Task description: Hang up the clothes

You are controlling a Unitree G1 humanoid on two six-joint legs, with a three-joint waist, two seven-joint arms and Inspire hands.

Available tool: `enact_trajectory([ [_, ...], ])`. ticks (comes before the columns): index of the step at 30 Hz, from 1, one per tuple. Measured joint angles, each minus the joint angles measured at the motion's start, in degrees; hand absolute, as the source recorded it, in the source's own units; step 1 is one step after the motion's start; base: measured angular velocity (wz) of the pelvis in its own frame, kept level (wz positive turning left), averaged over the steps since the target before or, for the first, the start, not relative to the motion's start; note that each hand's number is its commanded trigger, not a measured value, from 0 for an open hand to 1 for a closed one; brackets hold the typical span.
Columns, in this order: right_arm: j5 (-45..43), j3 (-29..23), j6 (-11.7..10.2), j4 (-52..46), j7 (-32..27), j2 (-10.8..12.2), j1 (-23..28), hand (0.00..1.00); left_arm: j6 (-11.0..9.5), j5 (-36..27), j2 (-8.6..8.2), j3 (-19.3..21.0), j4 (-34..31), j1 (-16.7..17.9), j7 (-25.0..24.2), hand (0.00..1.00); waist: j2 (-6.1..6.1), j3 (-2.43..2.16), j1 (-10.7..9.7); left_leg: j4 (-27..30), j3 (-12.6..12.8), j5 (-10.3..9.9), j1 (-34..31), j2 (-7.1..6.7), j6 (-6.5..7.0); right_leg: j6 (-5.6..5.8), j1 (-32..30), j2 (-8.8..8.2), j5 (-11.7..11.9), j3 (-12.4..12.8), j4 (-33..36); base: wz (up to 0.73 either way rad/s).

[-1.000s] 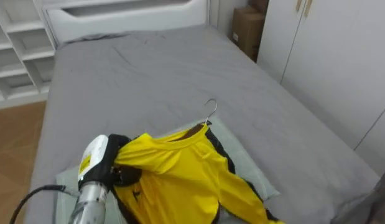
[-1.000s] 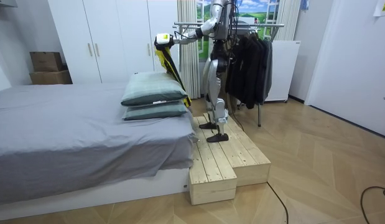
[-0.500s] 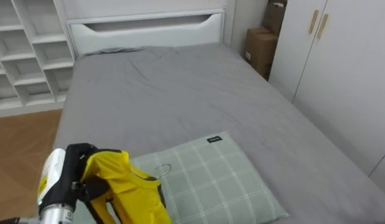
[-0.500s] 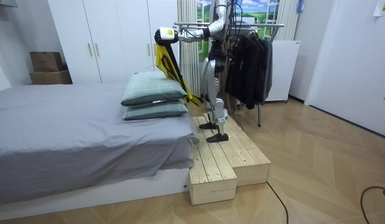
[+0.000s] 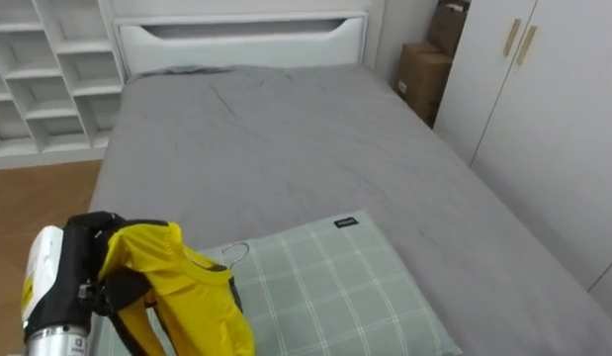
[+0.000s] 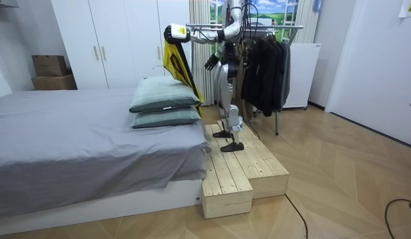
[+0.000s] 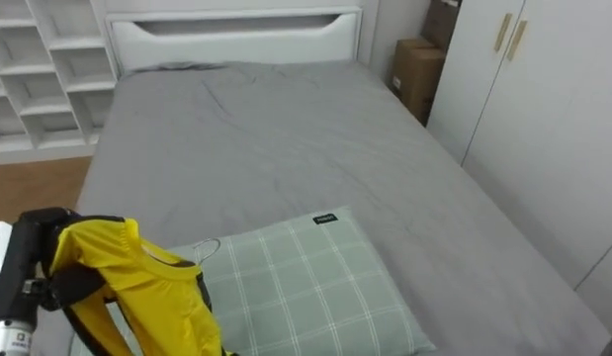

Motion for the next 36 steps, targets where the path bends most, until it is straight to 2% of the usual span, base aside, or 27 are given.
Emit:
enact_trajectory([
  [6, -9.70, 0.11, -0.58, -14.99, 0.61, 0.03, 0.23, 0.00, 0.01, 2.24, -0.01, 0.03, -1.43, -0.01, -1.77, 1.00, 0.29, 0.08, 0.46, -0.25, 0.20, -0.21, -0.01, 0.02, 0.00, 0.04, -0.25, 0.06, -0.02, 0.22, -0.19, -0.01],
  [13, -9.65, 0.72, -0.83, -25.53, 3.13, 0.04, 0.18, 0.00, 0.04, 3.29, -0.02, -0.01, -5.31, -0.01, -2.52, 1.00, 0.37, 0.05, 2.33, -0.22, 0.23, -0.27, 0.00, 0.12, -0.09, 0.06, -0.27, 0.19, -0.03, 0.60, -0.21, 0.00],
  [17, -9.62, 0.90, -0.83, -28.10, 4.08, 0.04, 0.18, 0.00, 0.03, 3.45, -0.03, 0.00, -8.15, -0.01, -2.51, 1.00, 0.49, 0.03, 2.86, -0.08, 0.13, -0.30, 0.07, 0.11, -0.06, 0.06, -0.11, 0.16, -0.03, 0.55, -0.12, 0.00],
  [25, -10.44, 3.15, -0.91, -29.47, 6.00, 0.04, -1.10, 0.00, 0.03, 4.53, -0.11, -0.02, -8.84, -0.03, -2.65, 1.00, 1.83, 0.38, 2.91, -0.01, 0.16, -0.32, 0.03, 0.08, -0.06, 0.04, -0.17, 0.15, -0.03, 0.72, -0.11, 0.00],
  [27, -11.22, 3.69, -0.91, -29.69, 6.15, 0.04, -1.12, 0.00, 0.03, 4.46, -0.16, -0.02, -8.91, -0.04, -3.03, 1.00, 2.18, 0.33, 2.97, -0.05, 0.23, -0.32, 0.04, 0.05, -0.06, 0.05, -0.25, 0.12, -0.03, 0.76, -0.07, 0.00],
  [36, -11.33, 10.68, -0.90, -32.10, 5.83, 0.32, -1.12, 0.00, 0.03, 3.74, -0.35, -0.13, -10.68, -0.26, -3.74, 1.00, 2.30, 0.30, 3.81, -0.05, 0.37, -0.33, -0.05, 0.06, -0.05, 0.08, -0.34, 0.15, -0.05, 0.93, -0.19, 0.00],
])
